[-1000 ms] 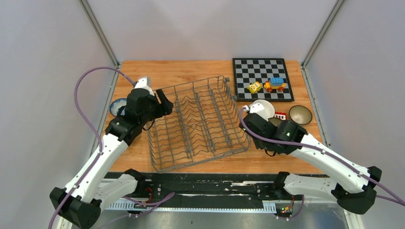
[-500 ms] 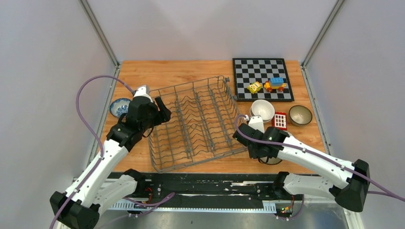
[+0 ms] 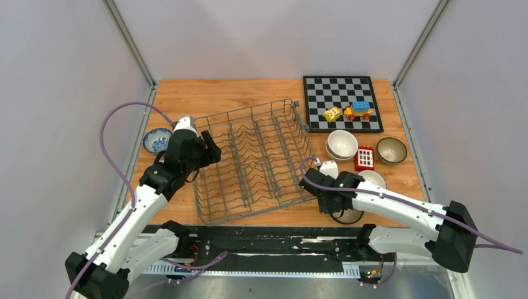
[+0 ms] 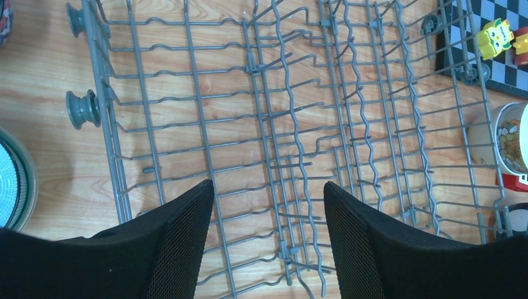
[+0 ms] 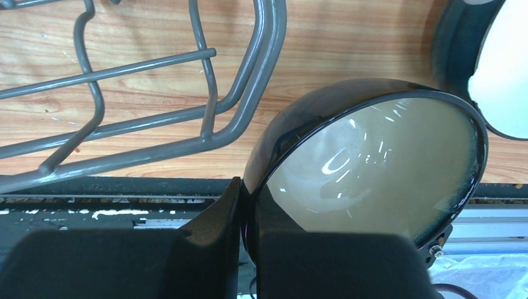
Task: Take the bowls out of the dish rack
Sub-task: Place the bowl at the center of the board.
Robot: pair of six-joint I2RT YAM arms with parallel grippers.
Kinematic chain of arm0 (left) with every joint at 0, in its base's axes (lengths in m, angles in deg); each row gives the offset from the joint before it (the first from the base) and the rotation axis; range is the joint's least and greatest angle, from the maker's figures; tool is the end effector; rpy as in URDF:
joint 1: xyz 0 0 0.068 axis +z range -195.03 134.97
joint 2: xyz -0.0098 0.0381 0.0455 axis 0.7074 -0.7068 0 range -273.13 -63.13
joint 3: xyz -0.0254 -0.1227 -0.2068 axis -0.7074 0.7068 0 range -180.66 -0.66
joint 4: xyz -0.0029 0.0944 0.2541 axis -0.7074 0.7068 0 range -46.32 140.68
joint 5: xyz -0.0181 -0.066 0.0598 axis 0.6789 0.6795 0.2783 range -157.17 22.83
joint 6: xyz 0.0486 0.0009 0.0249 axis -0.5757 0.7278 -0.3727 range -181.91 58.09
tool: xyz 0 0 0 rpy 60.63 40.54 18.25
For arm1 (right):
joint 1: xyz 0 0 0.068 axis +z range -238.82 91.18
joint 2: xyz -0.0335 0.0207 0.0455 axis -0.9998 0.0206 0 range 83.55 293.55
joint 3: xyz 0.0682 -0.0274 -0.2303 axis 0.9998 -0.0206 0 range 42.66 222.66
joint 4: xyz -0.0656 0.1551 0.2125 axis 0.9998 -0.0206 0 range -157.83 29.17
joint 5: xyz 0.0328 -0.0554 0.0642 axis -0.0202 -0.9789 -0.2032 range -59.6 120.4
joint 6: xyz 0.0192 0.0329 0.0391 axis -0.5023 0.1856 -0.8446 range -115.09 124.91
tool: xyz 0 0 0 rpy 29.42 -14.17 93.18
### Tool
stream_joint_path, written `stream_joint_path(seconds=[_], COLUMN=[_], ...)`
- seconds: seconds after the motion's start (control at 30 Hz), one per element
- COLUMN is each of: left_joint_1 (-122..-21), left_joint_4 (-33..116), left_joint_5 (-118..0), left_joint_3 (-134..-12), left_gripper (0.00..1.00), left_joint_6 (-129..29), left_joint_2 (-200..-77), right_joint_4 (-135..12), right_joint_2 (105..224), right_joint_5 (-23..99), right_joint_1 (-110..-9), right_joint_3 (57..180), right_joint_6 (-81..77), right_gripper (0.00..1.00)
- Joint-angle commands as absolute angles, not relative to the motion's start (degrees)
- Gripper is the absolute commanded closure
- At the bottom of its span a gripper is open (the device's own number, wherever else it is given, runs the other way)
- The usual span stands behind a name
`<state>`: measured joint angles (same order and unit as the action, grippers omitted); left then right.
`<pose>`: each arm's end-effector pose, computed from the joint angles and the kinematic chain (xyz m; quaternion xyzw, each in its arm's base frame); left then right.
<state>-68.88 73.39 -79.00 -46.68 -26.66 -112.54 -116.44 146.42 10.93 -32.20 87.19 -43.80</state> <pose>0.2038 -0.0819 0.2744 -0.1357 0.8653 -0.1549 0.4570 0.1232 0.1649 0.1922 -0.0438 0.9752 0.0079 0.2166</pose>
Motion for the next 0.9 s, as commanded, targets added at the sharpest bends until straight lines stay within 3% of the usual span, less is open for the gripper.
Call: stream_joint_path(seconds=[0.0, 0.8, 0.87], left_joint_1=[-69.2, -69.2, -69.2], left_joint_4=[73.3, 73.1, 73.2], left_joint_5=[-80.8, -81.0, -80.9], left_joint_3=[-45.0, -41.2, -41.3], left_gripper=[0.32, 0.31, 0.31], left_joint_6=[-27.2, -27.9, -27.9], left_joint_2=[-111.4, -110.2, -110.4], right_joint_4=[-114.8, -109.2, -108.9], right_joint_2=[147.6, 153.3, 153.4], right_joint_5=[10.0, 9.2, 9.6], right_joint_1=[-31.5, -33.0, -33.1], right_joint_3=[85.4, 84.0, 83.8], right_joint_6=[-45.1, -42.1, -41.8], right_gripper=[1.00, 1.00, 0.96])
